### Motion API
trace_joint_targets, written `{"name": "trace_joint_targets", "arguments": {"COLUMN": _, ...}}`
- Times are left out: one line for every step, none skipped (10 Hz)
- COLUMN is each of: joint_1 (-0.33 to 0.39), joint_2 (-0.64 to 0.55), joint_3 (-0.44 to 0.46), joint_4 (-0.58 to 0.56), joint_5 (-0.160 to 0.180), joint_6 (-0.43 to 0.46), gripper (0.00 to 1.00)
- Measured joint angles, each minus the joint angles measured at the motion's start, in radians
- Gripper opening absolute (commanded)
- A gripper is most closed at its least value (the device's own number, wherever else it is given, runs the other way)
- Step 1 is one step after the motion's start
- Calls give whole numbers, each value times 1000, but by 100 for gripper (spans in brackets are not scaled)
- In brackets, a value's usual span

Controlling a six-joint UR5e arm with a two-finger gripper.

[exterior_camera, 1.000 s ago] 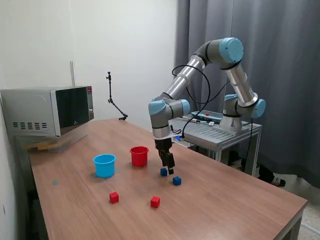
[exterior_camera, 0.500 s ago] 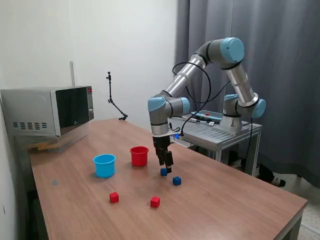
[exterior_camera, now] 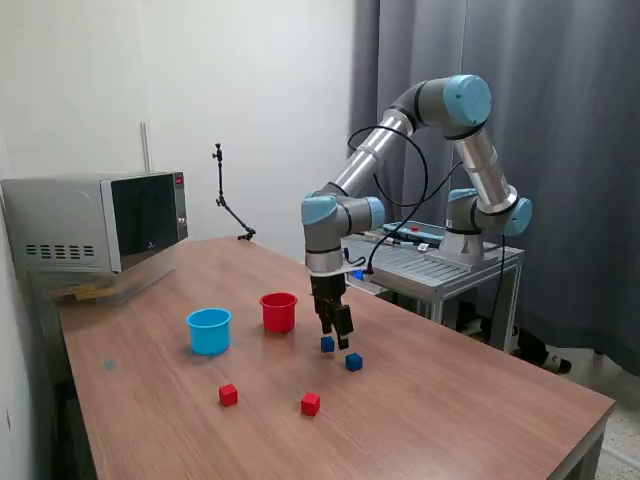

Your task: Place red objects in the red bin, and blue objects in the blue bin.

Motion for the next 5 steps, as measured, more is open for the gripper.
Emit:
{"name": "trace_joint_targets", "arguments": {"joint_1": 1, "joint_2": 0, "joint_3": 3, "joint_4": -2, "joint_5": 0, "joint_6": 0, "gripper": 100}}
{"name": "trace_joint_targets", "arguments": {"joint_1": 1, "joint_2": 0, "joint_3": 5, "joint_4": -3, "joint_5": 0, "joint_6": 0, "gripper": 100}}
{"name": "trace_joint_targets", "arguments": {"joint_1": 1, "joint_2": 0, "joint_3": 7, "joint_4": -4, "joint_5": 0, "joint_6": 0, "gripper": 100}}
{"name": "trace_joint_targets", "arguments": {"joint_1": 2, "joint_2": 0, "joint_3": 8, "joint_4": -4, "joint_5": 0, "joint_6": -1, "gripper": 100}}
{"name": "trace_joint_targets", "arguments": {"joint_1": 2, "joint_2": 0, "joint_3": 10, "joint_4": -5, "joint_5": -1, "joint_6": -1, "gripper": 100}}
